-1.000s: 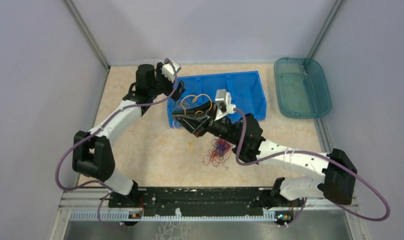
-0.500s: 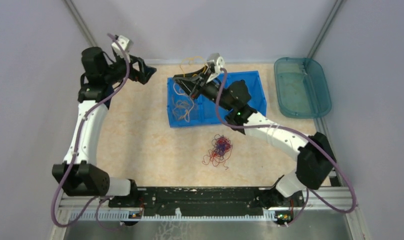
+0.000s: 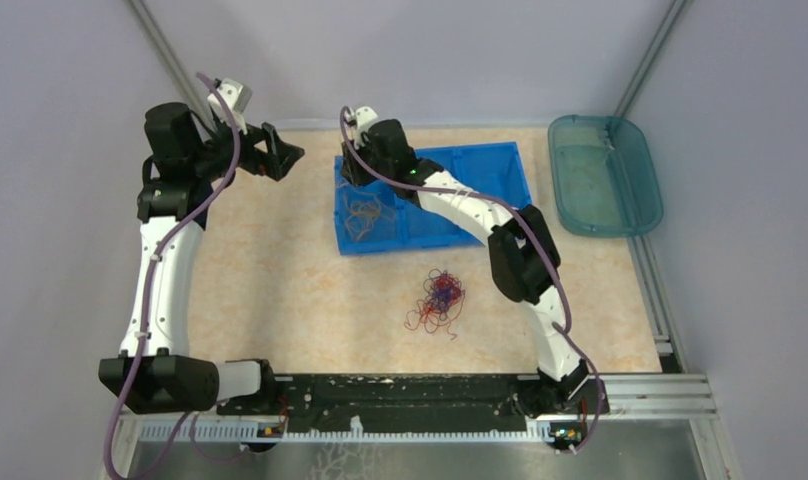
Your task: Untangle the cables
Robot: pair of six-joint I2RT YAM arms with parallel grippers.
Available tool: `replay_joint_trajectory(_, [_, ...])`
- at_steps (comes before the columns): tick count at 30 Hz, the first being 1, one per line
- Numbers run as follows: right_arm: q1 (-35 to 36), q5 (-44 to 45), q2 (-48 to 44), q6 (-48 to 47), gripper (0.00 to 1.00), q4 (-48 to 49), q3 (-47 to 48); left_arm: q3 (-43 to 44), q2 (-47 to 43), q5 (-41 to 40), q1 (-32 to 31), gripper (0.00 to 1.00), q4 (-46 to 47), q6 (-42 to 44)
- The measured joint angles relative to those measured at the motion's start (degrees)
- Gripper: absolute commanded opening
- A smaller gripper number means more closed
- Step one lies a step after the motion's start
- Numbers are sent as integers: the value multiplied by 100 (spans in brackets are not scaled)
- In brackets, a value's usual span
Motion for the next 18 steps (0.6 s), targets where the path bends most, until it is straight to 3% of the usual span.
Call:
replay_joint_trajectory(7, [2, 645, 195, -31, 67, -1613, -186, 2, 11, -17, 31, 100, -168, -15])
replay_joint_trajectory(12, [2, 949, 87, -52, 70, -2140, -210, 2, -7, 37, 35, 100, -201, -109])
replay_joint_trajectory(18, [2, 1368, -695, -46, 63, -2247, -551, 4, -109, 61, 37, 100, -205, -153])
